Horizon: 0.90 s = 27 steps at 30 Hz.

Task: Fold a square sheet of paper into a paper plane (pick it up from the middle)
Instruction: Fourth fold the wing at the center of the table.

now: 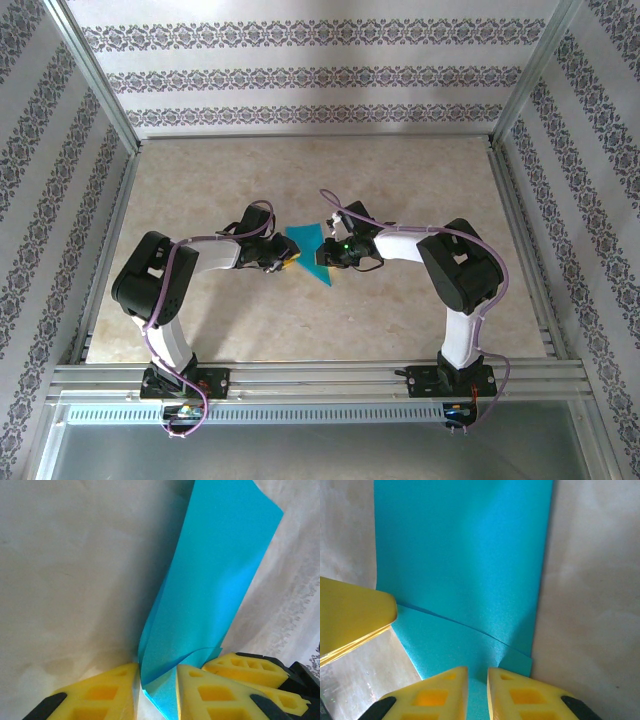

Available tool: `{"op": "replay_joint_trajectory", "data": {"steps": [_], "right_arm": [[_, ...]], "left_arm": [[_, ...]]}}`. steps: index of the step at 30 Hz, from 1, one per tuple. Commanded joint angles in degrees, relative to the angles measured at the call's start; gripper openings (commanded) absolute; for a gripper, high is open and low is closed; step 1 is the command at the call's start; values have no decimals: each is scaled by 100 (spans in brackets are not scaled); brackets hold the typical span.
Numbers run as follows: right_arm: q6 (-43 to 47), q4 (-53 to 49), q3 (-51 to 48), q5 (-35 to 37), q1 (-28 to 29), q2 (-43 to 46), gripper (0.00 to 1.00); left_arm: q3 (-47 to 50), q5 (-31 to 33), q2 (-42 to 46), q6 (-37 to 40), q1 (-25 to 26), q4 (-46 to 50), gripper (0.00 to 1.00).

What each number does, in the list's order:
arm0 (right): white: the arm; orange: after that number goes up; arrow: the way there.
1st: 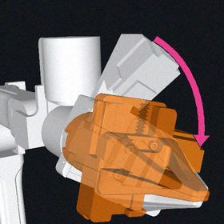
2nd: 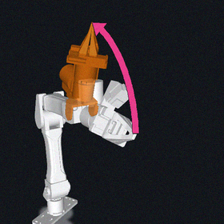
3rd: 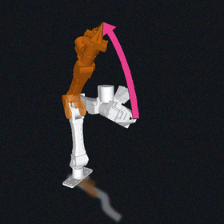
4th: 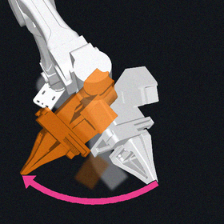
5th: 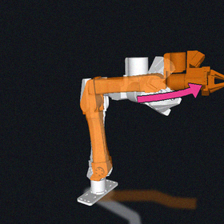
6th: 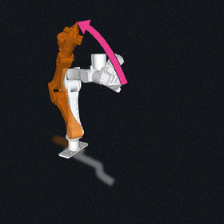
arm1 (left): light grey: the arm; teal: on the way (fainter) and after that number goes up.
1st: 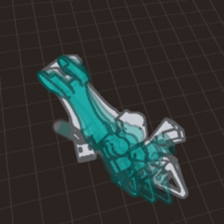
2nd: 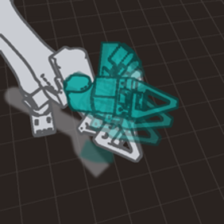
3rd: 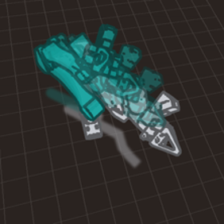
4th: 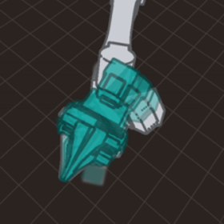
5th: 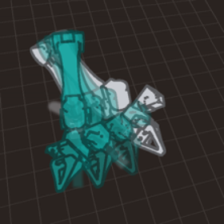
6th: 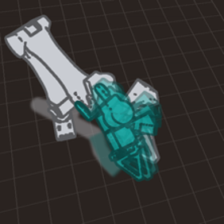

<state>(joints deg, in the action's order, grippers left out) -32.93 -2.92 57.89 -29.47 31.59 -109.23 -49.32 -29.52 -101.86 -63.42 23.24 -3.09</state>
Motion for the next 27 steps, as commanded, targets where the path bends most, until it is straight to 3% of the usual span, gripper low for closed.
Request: {"op": "replay_joint_trajectory", "data": {"steps": [1,10,27], "right_arm": [[-30,-278,-190,94,16,-301,22],[-12,-279,-217,100,-4,-300,22],[-21,-276,-217,82,5,-344,21]], "left_arm": [[-52,-67,132,244,40,-79,26],[-121,377,301,546,42,776,35],[-280,32,-41,471,42,291,26]]}}
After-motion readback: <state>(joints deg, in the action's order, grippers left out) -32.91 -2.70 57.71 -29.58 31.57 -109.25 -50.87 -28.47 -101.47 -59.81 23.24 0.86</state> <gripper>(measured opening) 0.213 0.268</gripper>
